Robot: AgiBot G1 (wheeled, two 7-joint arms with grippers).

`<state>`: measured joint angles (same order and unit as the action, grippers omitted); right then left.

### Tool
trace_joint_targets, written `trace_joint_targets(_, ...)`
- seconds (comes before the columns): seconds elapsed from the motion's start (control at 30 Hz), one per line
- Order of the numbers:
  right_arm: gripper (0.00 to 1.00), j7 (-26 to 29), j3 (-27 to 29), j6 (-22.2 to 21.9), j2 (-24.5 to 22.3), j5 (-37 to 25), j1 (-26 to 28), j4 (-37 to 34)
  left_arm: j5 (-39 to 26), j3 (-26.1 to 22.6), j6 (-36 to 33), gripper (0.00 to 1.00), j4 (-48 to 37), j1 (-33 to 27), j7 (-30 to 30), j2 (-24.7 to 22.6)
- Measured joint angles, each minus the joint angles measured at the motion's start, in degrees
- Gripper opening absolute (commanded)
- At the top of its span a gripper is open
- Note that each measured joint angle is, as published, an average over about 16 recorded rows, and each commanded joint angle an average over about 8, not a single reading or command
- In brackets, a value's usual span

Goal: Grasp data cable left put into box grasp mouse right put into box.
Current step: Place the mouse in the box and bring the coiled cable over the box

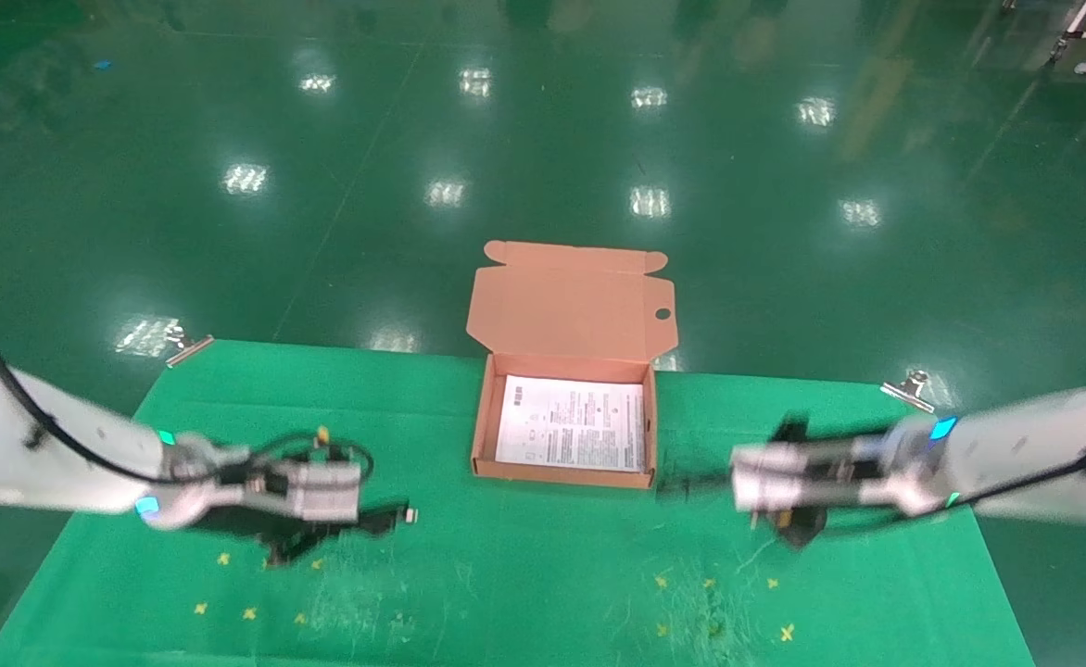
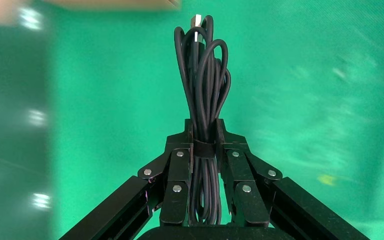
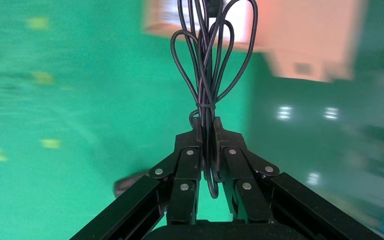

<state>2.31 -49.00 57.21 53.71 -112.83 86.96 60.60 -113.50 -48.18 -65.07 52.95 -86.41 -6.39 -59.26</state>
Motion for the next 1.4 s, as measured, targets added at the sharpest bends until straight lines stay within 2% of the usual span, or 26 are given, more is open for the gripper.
trace_joint_targets(0.1, 0.00, 0.6, 1.4, -1.8, 0.6, -0.1, 3.0, 1.1, -1.3, 0.7, 1.0, 0.00, 4.7, -1.4, -2.0, 0.4)
trace_joint_targets(0.23, 0.00, -1.1, 2.8, -5.0, 4.0, 0.3, 7.0, -0.7, -3.9, 1.3, 3.0, 0.00, 9.9, -3.2, -5.1, -0.2)
trace_joint_targets(0.47, 0.00, -9.3, 4.2, -9.7, 12.6, 3.5, 13.2, -10.3, -9.5, 1.7, 6.7, 0.00, 13.9, -5.8, -9.7, -2.8)
trace_joint_targets(0.63, 0.00, -14.5, 4.8, -11.2, 16.8, 5.9, 16.0, -16.5, -12.3, 1.7, 8.3, 0.00, 14.5, -6.8, -11.3, -4.3)
trace_joint_targets(0.83, 0.00, -17.4, 5.0, -11.2, 18.7, 7.5, 17.3, -20.1, -13.7, 1.5, 8.6, 0.00, 14.5, -7.0, -12.2, -4.8)
trace_joint_targets(1.4, 0.00, -17.6, 4.3, -12.0, 20.9, 7.4, 15.6, -25.0, -17.4, 0.3, 5.8, 0.00, 16.2, -3.9, -16.5, -2.9)
